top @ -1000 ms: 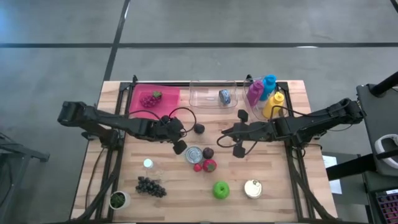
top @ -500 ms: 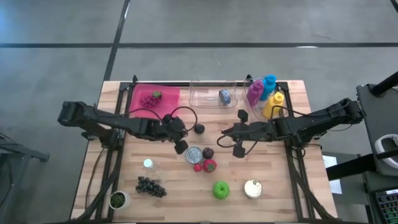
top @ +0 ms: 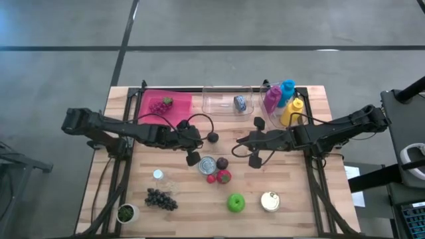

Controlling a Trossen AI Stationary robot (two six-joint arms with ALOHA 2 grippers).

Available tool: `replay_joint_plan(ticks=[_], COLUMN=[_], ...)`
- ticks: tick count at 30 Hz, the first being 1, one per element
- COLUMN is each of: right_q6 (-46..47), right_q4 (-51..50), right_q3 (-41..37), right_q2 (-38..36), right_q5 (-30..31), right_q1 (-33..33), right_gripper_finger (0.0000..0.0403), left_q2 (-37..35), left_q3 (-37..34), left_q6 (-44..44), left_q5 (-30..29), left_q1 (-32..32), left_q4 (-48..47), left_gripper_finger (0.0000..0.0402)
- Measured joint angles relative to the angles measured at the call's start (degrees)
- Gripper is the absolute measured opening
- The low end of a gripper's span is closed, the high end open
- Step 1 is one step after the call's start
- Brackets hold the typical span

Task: Pick & Place Food Item
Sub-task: Put the top plum into the pink bin

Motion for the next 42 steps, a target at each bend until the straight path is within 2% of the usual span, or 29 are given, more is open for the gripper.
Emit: replay_joint_plan(ticks=[8,15,29,33,42], right_q6=[0.0,0.0,0.0,0.0,0.0], right_q4=[0.0,0.0,0.0,0.0,0.0], right_q3=[0.0,0.0,0.0,0.0,0.0], right_q2=[0.0,0.0,0.0,0.0,0.0], right_q5=[0.0,0.0,0.0,0.0,0.0], right_q1=[0.0,0.0,0.0,0.0,0.0], right_gripper_finger=[0.0008,0.0008,0.0008,0.0008,0.0008], left_q2=[0.9,3.4,9.1,10.1,11.5], left_q3=[0.0,0.0,0.0,0.0,-0.1], left_q6=[-0.1,1.2,5.9,6.0,5.9], left_q5=[-0.9,-1.2,-2.1,-1.9,-1.9], left_q1=[0.0,0.5,6.5,6.7,6.8], left_q4=[0.9,5.3,8.2,10.0,11.4], left_gripper_finger=[0.0006,0.0006,0.0011,0.0045,0.0187])
